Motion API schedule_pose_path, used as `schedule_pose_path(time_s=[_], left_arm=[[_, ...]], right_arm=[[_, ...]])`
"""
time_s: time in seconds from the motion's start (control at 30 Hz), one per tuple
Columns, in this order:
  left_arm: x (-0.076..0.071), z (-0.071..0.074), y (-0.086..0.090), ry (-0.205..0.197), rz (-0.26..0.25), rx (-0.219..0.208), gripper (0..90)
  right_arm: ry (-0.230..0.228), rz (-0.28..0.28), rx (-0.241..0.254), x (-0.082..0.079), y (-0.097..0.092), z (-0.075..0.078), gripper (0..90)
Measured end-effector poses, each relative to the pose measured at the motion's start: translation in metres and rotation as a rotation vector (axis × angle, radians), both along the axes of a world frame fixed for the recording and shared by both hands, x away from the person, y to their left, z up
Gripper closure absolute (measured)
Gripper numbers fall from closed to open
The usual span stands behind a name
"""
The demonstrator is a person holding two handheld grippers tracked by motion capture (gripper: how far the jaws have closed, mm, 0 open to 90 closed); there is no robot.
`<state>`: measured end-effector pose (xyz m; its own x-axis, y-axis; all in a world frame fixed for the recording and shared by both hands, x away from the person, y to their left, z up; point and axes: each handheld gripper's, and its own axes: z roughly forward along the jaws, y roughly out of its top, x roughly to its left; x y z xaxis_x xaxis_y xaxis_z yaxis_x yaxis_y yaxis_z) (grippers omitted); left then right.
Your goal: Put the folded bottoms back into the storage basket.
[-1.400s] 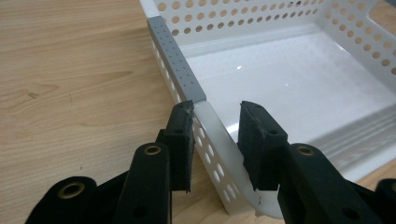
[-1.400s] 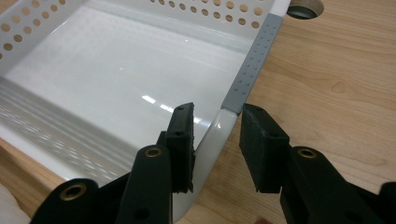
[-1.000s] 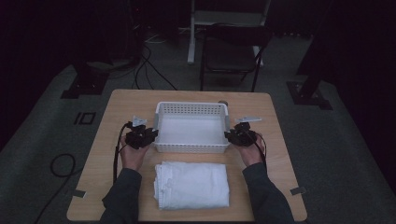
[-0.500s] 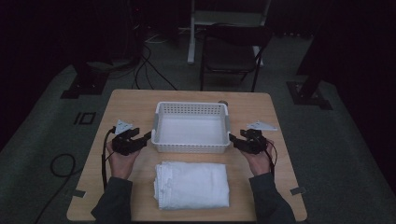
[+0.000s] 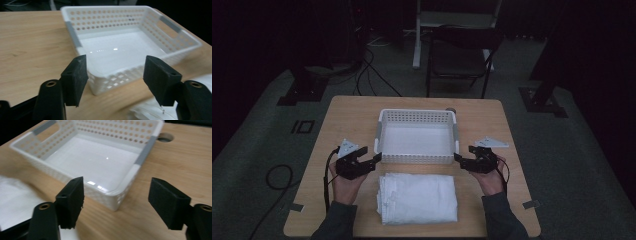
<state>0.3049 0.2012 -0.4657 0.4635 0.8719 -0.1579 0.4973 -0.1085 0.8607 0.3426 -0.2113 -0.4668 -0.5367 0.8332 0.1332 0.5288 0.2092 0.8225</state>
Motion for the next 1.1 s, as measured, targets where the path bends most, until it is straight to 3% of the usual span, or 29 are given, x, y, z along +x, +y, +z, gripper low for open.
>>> schedule_pose_path(time_s=[0.07, 0.1, 0.2, 0.37, 0.6, 0.8, 0.9, 1.1], left_arm=[[0.000, 0.000, 0.000, 0.000, 0.000, 0.000, 33.6], [-0.011, -0.003, -0.006, 0.009, -0.029, 0.017, 31.8], [-0.017, -0.007, -0.009, 0.012, -0.047, 0.038, 31.8], [-0.025, -0.013, -0.013, 0.033, -0.066, 0.026, 31.2], [-0.040, -0.018, -0.025, 0.050, -0.087, 0.055, 21.2], [-0.050, -0.032, -0.035, 0.106, -0.137, 0.044, 16.5], [-0.054, -0.039, -0.039, 0.130, -0.149, 0.040, 14.1], [-0.068, -0.043, -0.040, 0.128, -0.137, 0.053, 12.8]], right_arm=[[0.002, 0.010, 0.002, -0.002, 0.001, 0.000, 27.6], [0.001, 0.030, -0.006, -0.008, 0.003, -0.001, 25.3], [0.009, 0.053, -0.017, -0.016, 0.006, -0.004, 26.1], [0.025, 0.076, -0.015, -0.028, 0.006, -0.009, 26.7], [0.059, 0.118, -0.009, -0.048, 0.008, -0.023, 26.2], [0.074, 0.147, -0.028, -0.062, 0.015, -0.032, 24.7], [0.074, 0.157, -0.040, -0.067, 0.017, -0.033, 23.0], [0.083, 0.186, -0.034, -0.079, 0.022, -0.038, 20.3]])
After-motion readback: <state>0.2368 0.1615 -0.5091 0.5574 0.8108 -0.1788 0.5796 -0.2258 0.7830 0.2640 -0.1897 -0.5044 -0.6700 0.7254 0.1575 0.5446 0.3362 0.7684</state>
